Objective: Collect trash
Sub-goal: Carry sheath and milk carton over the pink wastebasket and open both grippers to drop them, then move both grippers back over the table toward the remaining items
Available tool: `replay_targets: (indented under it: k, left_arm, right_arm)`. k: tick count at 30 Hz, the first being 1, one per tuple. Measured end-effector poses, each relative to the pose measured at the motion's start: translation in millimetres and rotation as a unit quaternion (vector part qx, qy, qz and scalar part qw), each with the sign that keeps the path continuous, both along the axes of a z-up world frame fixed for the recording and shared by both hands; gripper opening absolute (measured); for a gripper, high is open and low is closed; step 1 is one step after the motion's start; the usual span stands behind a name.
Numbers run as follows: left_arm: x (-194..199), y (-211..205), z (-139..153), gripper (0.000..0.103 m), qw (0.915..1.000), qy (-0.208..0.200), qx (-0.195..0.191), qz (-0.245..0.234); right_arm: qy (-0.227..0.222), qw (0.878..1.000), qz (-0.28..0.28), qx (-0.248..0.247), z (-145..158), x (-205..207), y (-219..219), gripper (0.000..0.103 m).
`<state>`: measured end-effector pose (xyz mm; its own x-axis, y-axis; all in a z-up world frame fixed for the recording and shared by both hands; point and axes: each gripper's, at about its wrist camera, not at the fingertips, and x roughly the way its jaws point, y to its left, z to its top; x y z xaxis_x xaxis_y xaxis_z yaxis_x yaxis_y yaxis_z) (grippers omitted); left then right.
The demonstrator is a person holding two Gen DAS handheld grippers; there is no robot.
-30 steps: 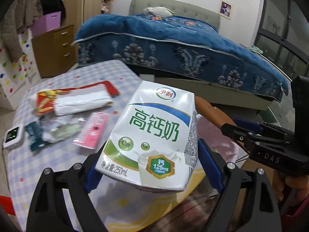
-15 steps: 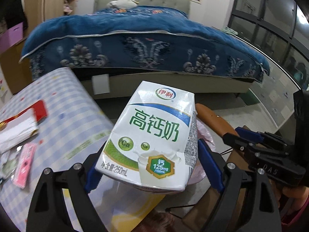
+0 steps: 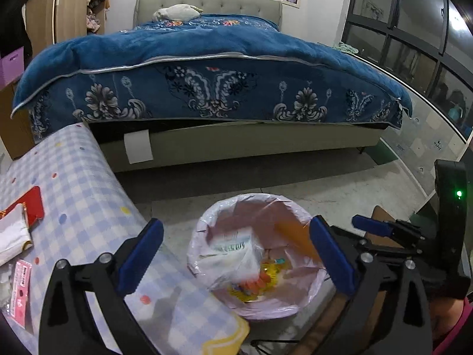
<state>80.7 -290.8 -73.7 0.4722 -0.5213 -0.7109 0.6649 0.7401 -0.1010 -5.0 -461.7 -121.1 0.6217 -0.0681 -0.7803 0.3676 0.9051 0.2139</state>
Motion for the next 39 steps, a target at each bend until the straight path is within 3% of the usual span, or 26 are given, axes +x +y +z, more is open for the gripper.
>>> replay_targets:
  k: [11, 24, 29, 39]
  left_arm:
    - [-8, 71, 1, 0.096, 0.9976, 0.009, 0.006, 0.068]
    - [-36, 180, 29, 0.096, 0.9872, -0.035, 0.005, 0.156]
    - [-36, 237, 30, 0.096, 0.9743, -0.040, 0.014, 0.221]
    - [-34, 350, 32, 0.096, 0.9341, -0.058, 0.035, 0.351]
  right_arm:
    - [-0.008, 1.000, 0.000, 0.006, 16, -11, 19, 0.059]
    - [-0.065, 0.994, 0.082, -0.034, 76, -3, 109, 0.059]
    - [-0.075, 0.984, 0.155, -0.051, 88, 13, 165, 0.058]
    - [-0.055, 0.952, 0.292, -0.077, 82, 51, 278, 0.059]
